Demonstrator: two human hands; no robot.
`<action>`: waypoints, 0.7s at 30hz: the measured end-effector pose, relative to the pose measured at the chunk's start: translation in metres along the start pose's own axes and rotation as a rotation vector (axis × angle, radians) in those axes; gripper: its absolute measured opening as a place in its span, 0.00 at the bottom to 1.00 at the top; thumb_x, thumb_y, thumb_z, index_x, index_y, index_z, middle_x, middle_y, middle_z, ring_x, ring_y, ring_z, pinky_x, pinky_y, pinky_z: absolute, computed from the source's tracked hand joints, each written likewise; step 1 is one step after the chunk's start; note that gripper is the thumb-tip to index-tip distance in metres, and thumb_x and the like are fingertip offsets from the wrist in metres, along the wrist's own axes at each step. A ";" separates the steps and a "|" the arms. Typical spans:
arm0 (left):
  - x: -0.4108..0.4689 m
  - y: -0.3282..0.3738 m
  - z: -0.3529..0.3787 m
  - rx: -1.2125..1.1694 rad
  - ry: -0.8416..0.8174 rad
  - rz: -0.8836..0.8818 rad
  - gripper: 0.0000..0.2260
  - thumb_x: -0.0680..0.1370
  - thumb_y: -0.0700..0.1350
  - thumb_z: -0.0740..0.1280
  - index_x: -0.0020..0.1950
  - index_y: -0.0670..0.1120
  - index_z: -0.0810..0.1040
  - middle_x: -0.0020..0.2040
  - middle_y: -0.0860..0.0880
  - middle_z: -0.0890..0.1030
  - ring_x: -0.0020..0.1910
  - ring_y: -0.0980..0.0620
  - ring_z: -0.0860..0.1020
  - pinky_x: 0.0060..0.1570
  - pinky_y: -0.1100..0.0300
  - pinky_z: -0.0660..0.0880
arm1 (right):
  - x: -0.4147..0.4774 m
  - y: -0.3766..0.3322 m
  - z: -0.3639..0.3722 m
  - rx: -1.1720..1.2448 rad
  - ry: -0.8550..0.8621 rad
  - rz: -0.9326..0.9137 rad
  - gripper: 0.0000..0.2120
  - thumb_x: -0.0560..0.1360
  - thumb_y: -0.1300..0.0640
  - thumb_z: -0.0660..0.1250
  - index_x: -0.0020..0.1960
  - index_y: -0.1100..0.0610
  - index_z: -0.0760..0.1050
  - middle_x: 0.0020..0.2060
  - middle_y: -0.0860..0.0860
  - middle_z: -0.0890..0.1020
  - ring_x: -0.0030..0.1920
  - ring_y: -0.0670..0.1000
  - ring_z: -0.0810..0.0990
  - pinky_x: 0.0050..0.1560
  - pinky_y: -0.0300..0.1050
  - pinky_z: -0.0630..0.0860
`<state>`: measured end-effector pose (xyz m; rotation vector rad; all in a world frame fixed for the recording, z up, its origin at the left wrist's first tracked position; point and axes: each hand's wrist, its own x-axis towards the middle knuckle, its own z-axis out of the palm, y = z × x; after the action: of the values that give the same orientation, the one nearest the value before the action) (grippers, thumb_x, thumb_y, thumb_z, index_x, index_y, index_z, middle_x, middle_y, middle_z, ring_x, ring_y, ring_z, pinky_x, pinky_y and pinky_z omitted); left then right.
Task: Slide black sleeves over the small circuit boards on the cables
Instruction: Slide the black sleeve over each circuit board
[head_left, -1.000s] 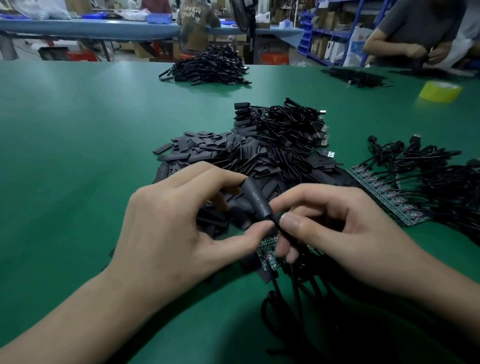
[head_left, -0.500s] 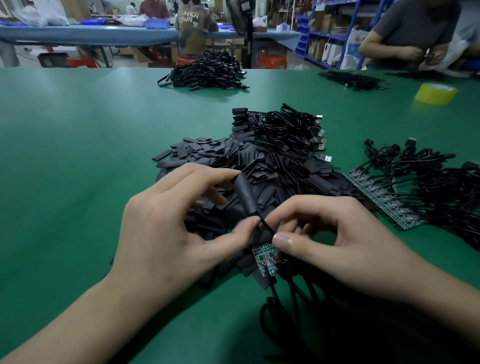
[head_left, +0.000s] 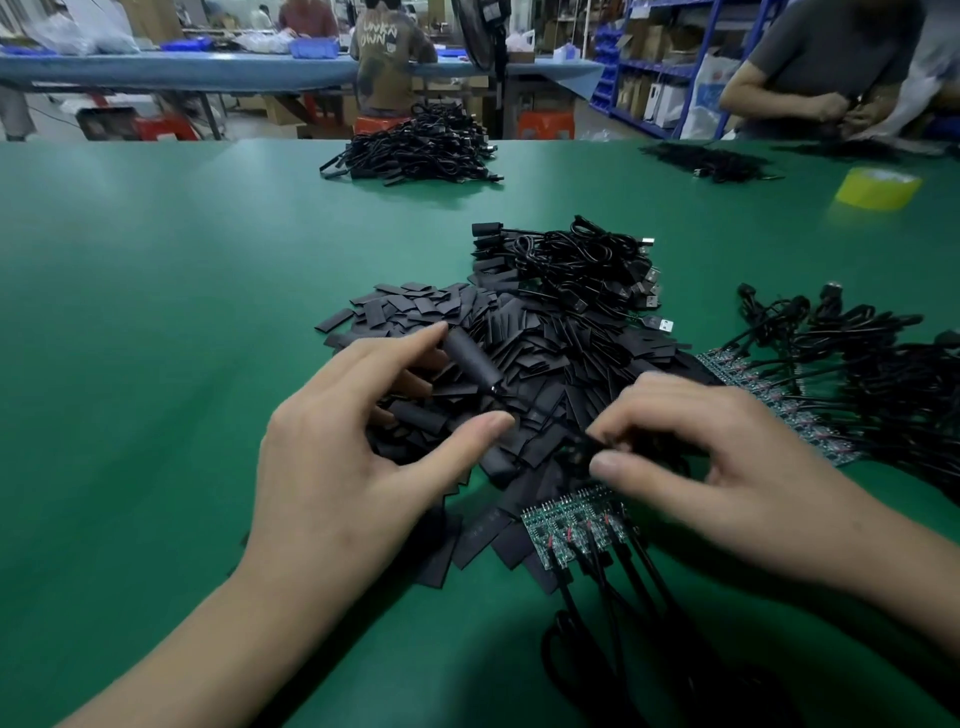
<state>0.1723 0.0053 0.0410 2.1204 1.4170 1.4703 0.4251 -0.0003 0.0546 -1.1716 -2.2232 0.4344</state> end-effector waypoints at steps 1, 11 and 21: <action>0.000 -0.001 0.001 0.019 -0.025 -0.011 0.30 0.70 0.66 0.70 0.68 0.53 0.78 0.56 0.58 0.82 0.55 0.56 0.81 0.54 0.51 0.79 | 0.002 0.002 -0.003 -0.014 0.050 0.024 0.10 0.76 0.41 0.66 0.47 0.46 0.81 0.41 0.41 0.81 0.46 0.44 0.81 0.46 0.39 0.74; -0.005 -0.003 0.006 0.167 -0.241 0.114 0.19 0.77 0.64 0.65 0.61 0.55 0.82 0.56 0.62 0.79 0.57 0.57 0.78 0.58 0.51 0.76 | 0.125 0.049 -0.072 -0.629 0.157 0.127 0.13 0.81 0.44 0.65 0.56 0.52 0.80 0.47 0.52 0.80 0.45 0.53 0.76 0.46 0.48 0.72; -0.007 0.000 0.008 0.315 -0.482 0.269 0.19 0.77 0.69 0.61 0.57 0.59 0.83 0.48 0.61 0.76 0.50 0.58 0.73 0.50 0.57 0.71 | 0.248 0.074 -0.053 -0.839 -0.073 0.254 0.22 0.82 0.40 0.62 0.70 0.52 0.75 0.66 0.59 0.73 0.65 0.63 0.74 0.68 0.62 0.70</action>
<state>0.1779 0.0026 0.0329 2.7036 1.2751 0.7426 0.3960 0.2474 0.1417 -1.8824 -2.3875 -0.4294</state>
